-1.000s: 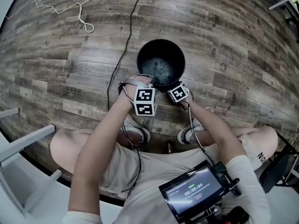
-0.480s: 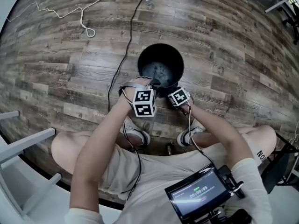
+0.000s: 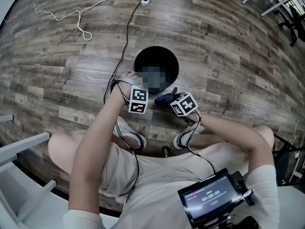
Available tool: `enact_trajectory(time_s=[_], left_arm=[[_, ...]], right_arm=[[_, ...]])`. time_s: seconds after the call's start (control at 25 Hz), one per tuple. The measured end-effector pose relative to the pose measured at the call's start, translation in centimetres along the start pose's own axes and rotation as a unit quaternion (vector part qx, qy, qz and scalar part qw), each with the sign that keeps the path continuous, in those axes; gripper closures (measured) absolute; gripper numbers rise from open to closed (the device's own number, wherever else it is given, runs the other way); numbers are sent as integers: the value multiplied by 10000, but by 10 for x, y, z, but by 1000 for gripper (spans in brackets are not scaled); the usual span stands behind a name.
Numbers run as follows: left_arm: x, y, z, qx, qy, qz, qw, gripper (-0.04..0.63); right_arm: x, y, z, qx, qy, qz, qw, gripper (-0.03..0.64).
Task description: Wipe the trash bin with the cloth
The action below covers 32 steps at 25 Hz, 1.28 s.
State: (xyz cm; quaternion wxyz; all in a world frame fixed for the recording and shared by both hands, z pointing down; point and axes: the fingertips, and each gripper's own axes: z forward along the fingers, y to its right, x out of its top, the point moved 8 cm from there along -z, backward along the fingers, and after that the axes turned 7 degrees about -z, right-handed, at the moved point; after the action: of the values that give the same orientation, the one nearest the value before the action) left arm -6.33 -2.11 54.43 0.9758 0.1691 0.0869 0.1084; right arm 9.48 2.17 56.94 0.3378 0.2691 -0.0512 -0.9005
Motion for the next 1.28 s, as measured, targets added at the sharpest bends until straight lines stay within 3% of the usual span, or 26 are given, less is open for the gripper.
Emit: enact_trajectory(time_s=[0.24,0.48,0.72,0.88,1.28], left_arm=[[2,0,0,-16,-22,-53,10000,455],[21,3,-3,-178,31,-650,9977,464],[36,4,-7,-276,334,-989,9942,479],[36,4,-10,-475,778,-1209,9885,486],[33,0,-4,-493,947,-1054,9887,498]], right_arm=[[11,-13,-43,-11,204,-59,9998,540],[26,-25,-60,9,330,-152,9993,540],[44,-16,-58,73,308,145,9994,540],[47,-12,-42,10,240,122,9996,540],[36,8,14,-21,38,501,9987,540]])
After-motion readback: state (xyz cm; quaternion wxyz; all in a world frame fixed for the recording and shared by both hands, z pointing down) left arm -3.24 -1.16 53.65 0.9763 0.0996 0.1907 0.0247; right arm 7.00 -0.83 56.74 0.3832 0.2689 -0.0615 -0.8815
